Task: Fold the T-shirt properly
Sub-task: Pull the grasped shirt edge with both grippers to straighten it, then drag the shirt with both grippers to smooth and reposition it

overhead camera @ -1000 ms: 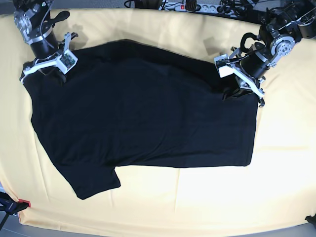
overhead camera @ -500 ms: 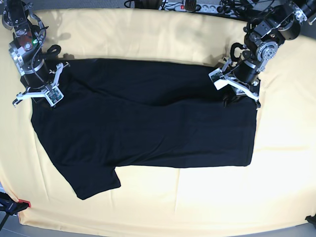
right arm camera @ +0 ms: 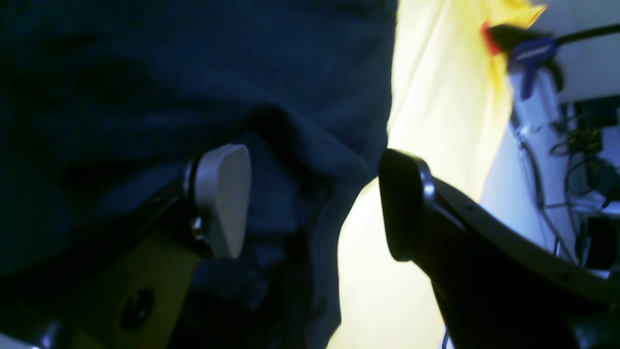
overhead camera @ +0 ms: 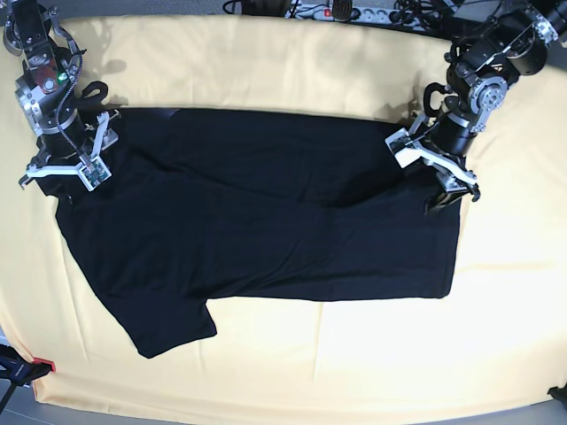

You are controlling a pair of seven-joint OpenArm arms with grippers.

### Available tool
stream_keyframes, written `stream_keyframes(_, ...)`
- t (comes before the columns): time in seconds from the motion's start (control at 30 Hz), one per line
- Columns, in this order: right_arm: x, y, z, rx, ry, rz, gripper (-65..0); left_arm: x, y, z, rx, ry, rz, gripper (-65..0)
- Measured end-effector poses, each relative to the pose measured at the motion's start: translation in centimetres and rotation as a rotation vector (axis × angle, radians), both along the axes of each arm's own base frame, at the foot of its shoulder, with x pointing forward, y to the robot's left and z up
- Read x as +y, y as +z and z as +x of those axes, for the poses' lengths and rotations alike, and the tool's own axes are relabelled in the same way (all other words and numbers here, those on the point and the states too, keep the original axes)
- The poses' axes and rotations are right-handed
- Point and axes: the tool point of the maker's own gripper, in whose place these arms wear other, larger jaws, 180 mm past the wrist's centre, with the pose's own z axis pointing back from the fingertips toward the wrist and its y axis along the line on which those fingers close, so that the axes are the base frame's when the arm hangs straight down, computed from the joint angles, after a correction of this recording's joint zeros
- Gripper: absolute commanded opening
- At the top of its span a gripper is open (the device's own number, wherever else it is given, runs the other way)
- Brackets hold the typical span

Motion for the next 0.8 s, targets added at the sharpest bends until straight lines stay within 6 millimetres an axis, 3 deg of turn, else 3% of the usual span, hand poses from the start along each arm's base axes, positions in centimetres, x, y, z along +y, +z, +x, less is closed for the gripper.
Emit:
stream_keyframes(0.1,-0.2,0.6,-0.4,0.02,-0.027,-0.028,-21.5,1.4,0.6,0.1,-0.014,-0.011,0.079,-26.4)
stream_keyframes(0.2,1.4,1.9,-0.7,0.016,0.014,-0.025,-21.5,2.0,0.8,-0.8,0.052,-0.012,0.113,-26.4)
stream_keyframes(0.33,3.9,0.2,-3.9,0.156,0.099,0.041,-21.6,0.9,-0.8,-4.8,0.241,-0.113,0.128,-26.4)
stream_keyframes(0.43,4.0,-1.3,-6.1,0.229,0.115,0.036,-21.5,0.5,-1.4,-7.3,0.326,-0.178,0.15,-26.4)
stream_keyframes(0.63,4.1,-2.6,-8.1,0.279,0.112,0.052,-21.6,1.2,-2.0,-7.7,0.346,-0.173,0.164,-26.4)
stream_keyframes(0.8,3.6,-3.0,-7.6,0.27,0.105,0.051,-21.6,2.6,-2.9,-7.2,0.327,-0.187,0.223,-26.4)
